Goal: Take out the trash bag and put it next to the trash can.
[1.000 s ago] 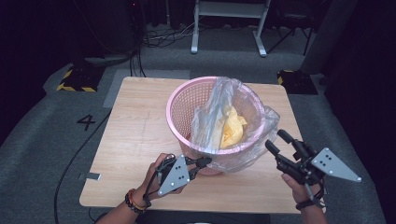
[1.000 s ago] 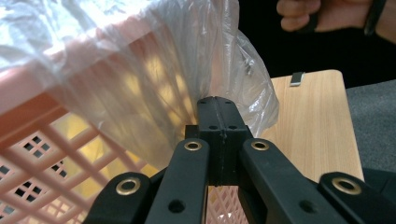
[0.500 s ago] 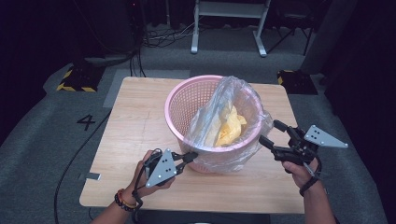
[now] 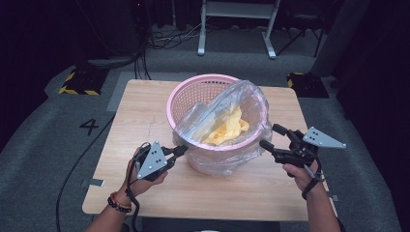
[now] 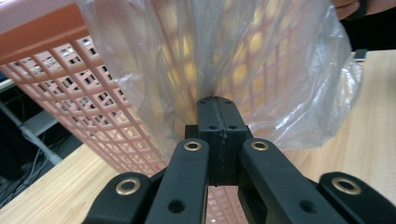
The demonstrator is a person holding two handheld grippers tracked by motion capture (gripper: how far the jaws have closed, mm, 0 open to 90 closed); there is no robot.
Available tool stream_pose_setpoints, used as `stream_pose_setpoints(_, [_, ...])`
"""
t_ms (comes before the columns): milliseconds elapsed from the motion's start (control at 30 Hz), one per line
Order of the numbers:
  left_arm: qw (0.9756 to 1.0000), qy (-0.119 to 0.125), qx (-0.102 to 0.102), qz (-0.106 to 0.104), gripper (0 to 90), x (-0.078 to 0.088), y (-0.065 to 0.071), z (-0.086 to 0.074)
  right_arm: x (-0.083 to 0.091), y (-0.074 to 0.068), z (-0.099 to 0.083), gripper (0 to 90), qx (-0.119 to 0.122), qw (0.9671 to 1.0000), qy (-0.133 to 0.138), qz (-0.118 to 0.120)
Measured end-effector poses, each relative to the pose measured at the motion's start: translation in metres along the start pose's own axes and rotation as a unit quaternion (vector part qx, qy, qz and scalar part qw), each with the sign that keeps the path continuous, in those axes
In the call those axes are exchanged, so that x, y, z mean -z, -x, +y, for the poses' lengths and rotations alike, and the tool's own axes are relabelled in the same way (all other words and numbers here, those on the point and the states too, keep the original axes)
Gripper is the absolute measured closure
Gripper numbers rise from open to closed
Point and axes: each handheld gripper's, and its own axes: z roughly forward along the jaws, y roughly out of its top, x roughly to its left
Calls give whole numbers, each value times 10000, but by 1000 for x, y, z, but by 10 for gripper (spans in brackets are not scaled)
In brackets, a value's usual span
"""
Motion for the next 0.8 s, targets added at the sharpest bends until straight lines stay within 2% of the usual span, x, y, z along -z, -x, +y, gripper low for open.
stream_pose_setpoints(33, [9999, 10, 106, 43, 900, -1, -5, -2, -3, -4, 0, 445, 68, 9999, 76, 15])
stream_pose_setpoints(100, [9998, 13, 180, 88, 900, -2, -10, -4, -5, -10, 1, 603, 182, 9997, 73, 109])
stream_pose_setpoints(167, [9995, -13, 251, 173, 900, -3, -14, -5, -6, -16, 2, 746, 364, 9993, 70, 71])
stream_pose_setpoints(200, [9995, -13, 251, 173, 900, -3, -14, -5, -6, -16, 2, 746, 364, 9993, 70, 71])
stream_pose_setpoints(233, [9992, -20, 330, 227, 900, -3, -17, -7, -5, -24, 4, 854, 473, 9987, 171, 37])
stream_pose_setpoints(367, [9989, -49, 381, 282, 900, -5, -18, -6, 0, -39, 11, 898, 752, 9962, 403, -188])
stream_pose_setpoints(400, [9989, -49, 381, 282, 900, -5, -18, -6, 0, -39, 11, 898, 752, 9962, 403, -188])
stream_pose_setpoints(433, [9987, -63, 400, 303, 900, -6, -16, -6, 3, -49, 17, 900, 964, 9932, 529, -373])
stream_pose_setpoints(467, [9986, -68, 419, 302, 900, -7, -15, -5, 3, -49, 17, 900, 964, 9932, 529, -373])
stream_pose_setpoints(500, [9984, -73, 465, 299, 900, -7, -14, -4, 5, -57, 21, 900, 1143, 9902, 686, -405])
stream_pose_setpoints(567, [9984, -66, 483, 301, 900, -8, -13, -4, 4, -61, 23, 900, 1198, 9895, 709, -384])
stream_pose_setpoints(600, [9984, -77, 481, 285, 900, -8, -11, -3, 1, -72, 27, 900, 1430, 9868, 735, -206])
stream_pose_setpoints(633, [9984, -77, 481, 285, 900, -8, -11, -3, 1, -72, 27, 900, 1430, 9868, 735, -206])
stream_pose_setpoints(667, [9983, -99, 485, 322, 900, -9, -9, -1, -4, -83, 29, 900, 1607, 9843, 732, -3])
stream_pose_setpoints(700, [9983, -99, 485, 322, 900, -9, -9, -1, -4, -83, 29, 900, 1607, 9843, 732, -3])
stream_pose_setpoints(733, [9980, -100, 511, 346, 900, -9, -8, -1, -11, -92, 30, 900, 1721, 9827, 670, 150])
stream_pose_setpoints(767, [9980, -100, 511, 346, 900, -9, -8, -1, -11, -92, 30, 900, 1721, 9827, 670, 150])
stream_pose_setpoints(800, [9979, -72, 534, 356, 900, -9, -6, 0, -18, -98, 27, 900, 1729, 9826, 622, 271])
